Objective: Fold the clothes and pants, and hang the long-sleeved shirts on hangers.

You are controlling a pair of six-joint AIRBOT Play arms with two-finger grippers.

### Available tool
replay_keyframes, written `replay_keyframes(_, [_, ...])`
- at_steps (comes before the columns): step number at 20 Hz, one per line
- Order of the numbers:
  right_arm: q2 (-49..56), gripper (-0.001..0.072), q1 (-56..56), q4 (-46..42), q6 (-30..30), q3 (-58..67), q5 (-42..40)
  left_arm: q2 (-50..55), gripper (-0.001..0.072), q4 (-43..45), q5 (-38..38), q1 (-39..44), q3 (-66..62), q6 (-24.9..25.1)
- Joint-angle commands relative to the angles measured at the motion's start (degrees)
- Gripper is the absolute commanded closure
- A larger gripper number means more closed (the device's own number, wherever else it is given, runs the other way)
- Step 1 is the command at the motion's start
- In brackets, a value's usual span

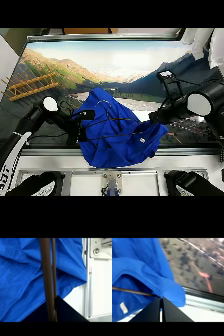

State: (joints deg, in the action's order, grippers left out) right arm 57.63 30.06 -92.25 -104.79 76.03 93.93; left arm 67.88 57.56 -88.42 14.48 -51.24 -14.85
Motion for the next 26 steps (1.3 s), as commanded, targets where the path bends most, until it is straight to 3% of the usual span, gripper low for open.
replay_keyframes(1, [0.0, 0.0701, 0.13, 6.75, 0.07, 0.72, -2.03, 0.04, 0.0701, -1.05, 1.49, 0.81, -0.02, 0.07])
replay_keyframes(9, [0.02, 0.0701, 5.68, 11.56, 0.72, 0.72, -11.19, 0.04, 0.0699, -1.25, 5.2, 6.14, -0.04, 0.04])
replay_keyframes(17, [0.04, 0.0701, 11.47, 17.16, 0.7, 0.72, -21.59, 0.04, 0.0699, -2.14, 5.53, 6.12, -0.02, 0.04])
replay_keyframes(25, [0.96, 0.0688, 11.45, 18.58, 0.72, 0.72, -21.51, 0.04, 0.0699, -2.12, 5.53, 6.12, -0.04, 0.02])
replay_keyframes(26, [0.96, 0.0649, 11.43, 18.6, 0.72, 0.72, -21.51, 0.04, 0.0699, -2.14, 5.53, 6.12, -0.02, 0.02])
